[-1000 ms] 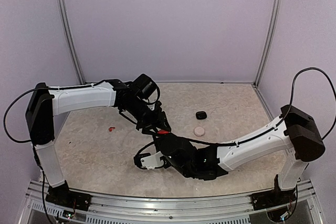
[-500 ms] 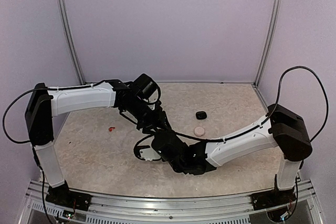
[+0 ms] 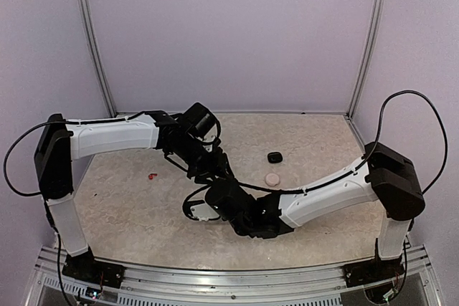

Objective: Insert the wireless bluetooth earbuds into the charging case
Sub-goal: Pass from the left arm to the right, then pass from the right arm to the left

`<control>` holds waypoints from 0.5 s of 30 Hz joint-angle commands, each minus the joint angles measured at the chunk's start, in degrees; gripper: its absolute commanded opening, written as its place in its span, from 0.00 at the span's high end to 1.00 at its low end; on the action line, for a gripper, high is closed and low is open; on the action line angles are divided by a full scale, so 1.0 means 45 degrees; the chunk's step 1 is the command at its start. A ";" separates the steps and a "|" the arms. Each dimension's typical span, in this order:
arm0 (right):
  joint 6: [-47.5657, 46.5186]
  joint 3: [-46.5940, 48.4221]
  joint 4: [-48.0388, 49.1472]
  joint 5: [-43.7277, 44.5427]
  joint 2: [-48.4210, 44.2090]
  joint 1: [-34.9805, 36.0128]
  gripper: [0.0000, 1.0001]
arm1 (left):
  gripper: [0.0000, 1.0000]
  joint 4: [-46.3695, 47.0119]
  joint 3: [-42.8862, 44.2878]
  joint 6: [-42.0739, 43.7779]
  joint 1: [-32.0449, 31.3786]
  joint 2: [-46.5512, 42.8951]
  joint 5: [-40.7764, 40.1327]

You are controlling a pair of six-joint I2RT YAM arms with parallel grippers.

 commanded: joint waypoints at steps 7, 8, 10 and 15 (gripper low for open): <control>0.1138 -0.0977 0.0699 -0.0129 -0.1168 -0.0251 0.99 | 0.11 0.0444 0.0029 0.0463 0.1190 -0.1497 0.0629; 0.1254 -0.1170 0.0815 -0.0374 -0.1421 -0.0251 0.99 | 0.02 0.0632 0.0036 0.0605 0.1382 -0.1670 0.0699; 0.1574 -0.1502 0.0968 -0.0935 -0.1941 -0.0284 0.99 | 0.01 0.0806 0.0162 0.0935 0.1756 -0.2205 0.0579; 0.3311 -0.1891 0.0530 -0.2826 -0.3593 -0.0435 1.00 | 0.01 0.1849 -0.0124 0.1802 0.2500 -0.3944 -0.1367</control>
